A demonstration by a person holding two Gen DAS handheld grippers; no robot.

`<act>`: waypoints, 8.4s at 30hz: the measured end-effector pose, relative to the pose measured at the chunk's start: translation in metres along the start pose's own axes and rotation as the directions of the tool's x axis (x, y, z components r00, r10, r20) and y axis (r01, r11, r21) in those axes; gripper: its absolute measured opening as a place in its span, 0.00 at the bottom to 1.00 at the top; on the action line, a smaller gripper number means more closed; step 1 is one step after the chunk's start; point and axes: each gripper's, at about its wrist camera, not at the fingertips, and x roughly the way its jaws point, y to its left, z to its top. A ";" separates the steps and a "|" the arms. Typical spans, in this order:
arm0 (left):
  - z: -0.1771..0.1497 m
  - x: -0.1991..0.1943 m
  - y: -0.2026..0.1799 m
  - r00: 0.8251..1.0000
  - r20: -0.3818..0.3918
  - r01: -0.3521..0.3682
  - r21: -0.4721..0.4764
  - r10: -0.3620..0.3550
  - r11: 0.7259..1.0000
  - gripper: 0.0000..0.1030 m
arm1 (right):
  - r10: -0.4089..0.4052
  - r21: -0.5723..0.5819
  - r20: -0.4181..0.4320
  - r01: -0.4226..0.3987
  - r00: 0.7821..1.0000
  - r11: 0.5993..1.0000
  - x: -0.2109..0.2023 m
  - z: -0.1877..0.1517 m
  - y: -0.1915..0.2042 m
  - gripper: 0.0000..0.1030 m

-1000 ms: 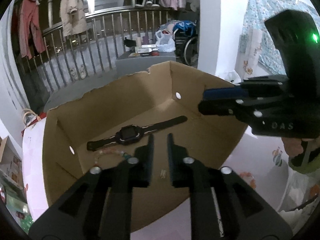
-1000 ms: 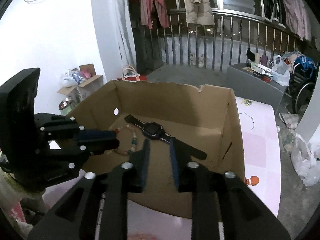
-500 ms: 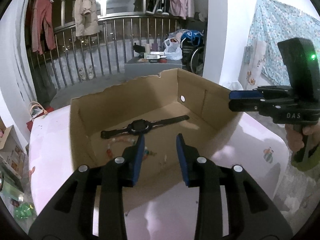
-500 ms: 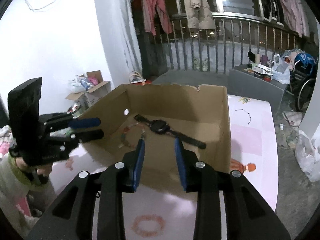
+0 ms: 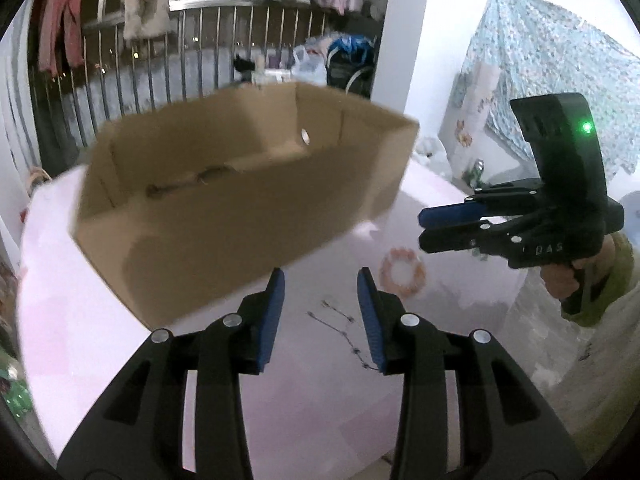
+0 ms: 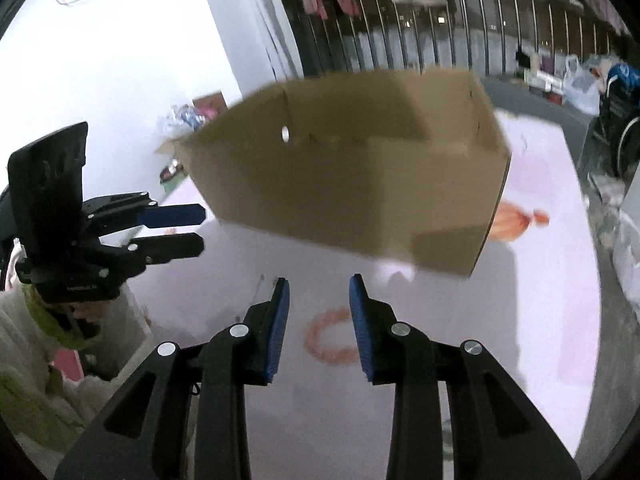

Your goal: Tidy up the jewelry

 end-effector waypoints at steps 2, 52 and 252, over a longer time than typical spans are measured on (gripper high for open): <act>-0.004 0.012 -0.006 1.000 -0.021 0.008 0.001 -0.007 1.000 0.35 | -0.015 0.000 -0.022 0.015 1.000 1.000 0.006 -0.005 -0.001 0.30; -0.012 0.062 -0.013 0.989 -0.101 -0.097 0.114 0.109 0.989 0.00 | -0.147 -0.073 -0.108 0.139 0.983 0.988 0.036 -0.007 -0.008 0.29; 0.020 -0.128 0.010 0.835 0.118 -0.473 -0.344 0.537 0.811 0.91 | -0.600 0.321 0.354 0.509 0.718 0.799 -0.141 -0.017 0.068 0.94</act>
